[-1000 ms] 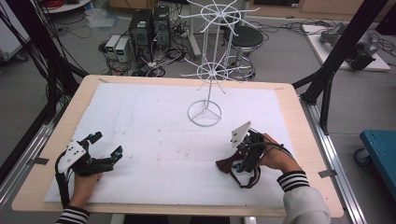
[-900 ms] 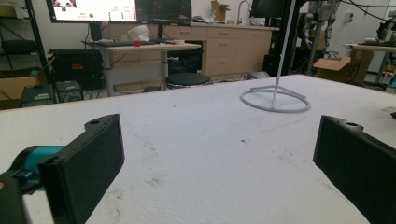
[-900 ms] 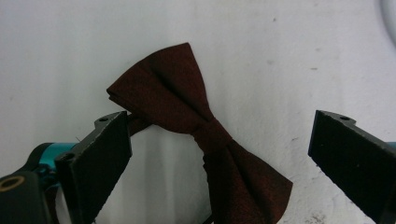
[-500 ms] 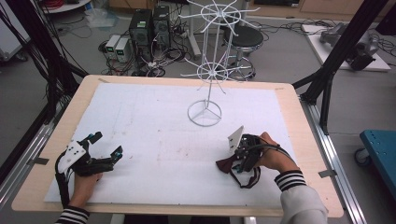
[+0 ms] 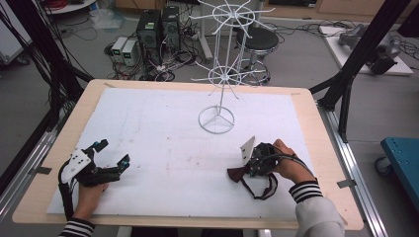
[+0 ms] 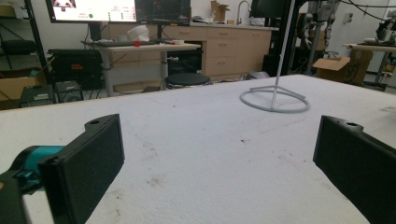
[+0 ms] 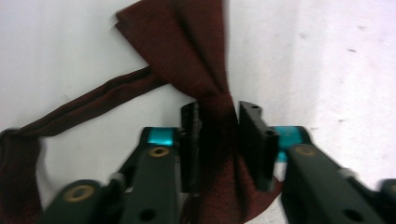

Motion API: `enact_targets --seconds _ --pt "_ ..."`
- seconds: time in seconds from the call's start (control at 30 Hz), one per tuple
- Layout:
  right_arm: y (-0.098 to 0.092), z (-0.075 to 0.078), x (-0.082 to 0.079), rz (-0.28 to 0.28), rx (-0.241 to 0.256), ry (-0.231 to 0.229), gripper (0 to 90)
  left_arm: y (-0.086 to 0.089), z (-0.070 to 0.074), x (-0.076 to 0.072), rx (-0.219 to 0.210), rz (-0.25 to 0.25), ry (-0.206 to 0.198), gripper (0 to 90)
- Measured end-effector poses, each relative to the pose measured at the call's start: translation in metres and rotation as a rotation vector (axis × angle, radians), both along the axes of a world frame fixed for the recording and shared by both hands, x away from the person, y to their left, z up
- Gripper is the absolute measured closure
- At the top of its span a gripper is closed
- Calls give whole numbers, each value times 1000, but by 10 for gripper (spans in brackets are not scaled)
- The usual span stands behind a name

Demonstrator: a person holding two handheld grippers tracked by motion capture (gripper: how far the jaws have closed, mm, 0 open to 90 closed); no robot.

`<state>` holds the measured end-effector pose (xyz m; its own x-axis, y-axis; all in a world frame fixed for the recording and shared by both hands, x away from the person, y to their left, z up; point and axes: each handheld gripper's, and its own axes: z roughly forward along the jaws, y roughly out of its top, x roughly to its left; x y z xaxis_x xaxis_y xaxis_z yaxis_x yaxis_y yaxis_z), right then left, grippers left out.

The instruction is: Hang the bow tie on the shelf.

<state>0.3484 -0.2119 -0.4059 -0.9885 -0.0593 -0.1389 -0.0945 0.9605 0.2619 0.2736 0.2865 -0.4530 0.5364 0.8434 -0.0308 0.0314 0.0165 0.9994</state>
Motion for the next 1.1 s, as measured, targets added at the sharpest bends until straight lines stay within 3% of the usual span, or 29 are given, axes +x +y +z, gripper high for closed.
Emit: enact_targets --seconds 0.27,0.47,0.53,0.67,0.7,0.73,0.77,0.8,0.97,1.1 --pt "-2 3 -1 -16 19 -2 750 0 0 0 -1 0 0 23" --pt "-2 5 -3 3 27 -7 750 0 0 0 -1 0 0 23" --pt "-2 6 -2 -18 41 -12 749 0 0 0 0 0 0 23" --pt "-7 12 -1 -49 105 -16 749 0 0 0 0 -2 0 23" --pt "-8 16 -1 -48 144 -25 750 0 0 0 -1 0 0 23" --pt "-8 16 -1 -48 144 -25 750 0 0 0 -1 -1 0 23" --pt "-10 22 -1 -53 204 -34 751 0 0 0 0 -1 0 23" --pt "-10 22 -1 -53 204 -34 751 0 0 0 0 -2 -1 23" --pt "-16 33 -1 -110 304 -36 751 0 0 0 4 -3 0 23" --pt "-18 36 -1 -136 341 -25 751 0 0 0 4 -3 -1 23"
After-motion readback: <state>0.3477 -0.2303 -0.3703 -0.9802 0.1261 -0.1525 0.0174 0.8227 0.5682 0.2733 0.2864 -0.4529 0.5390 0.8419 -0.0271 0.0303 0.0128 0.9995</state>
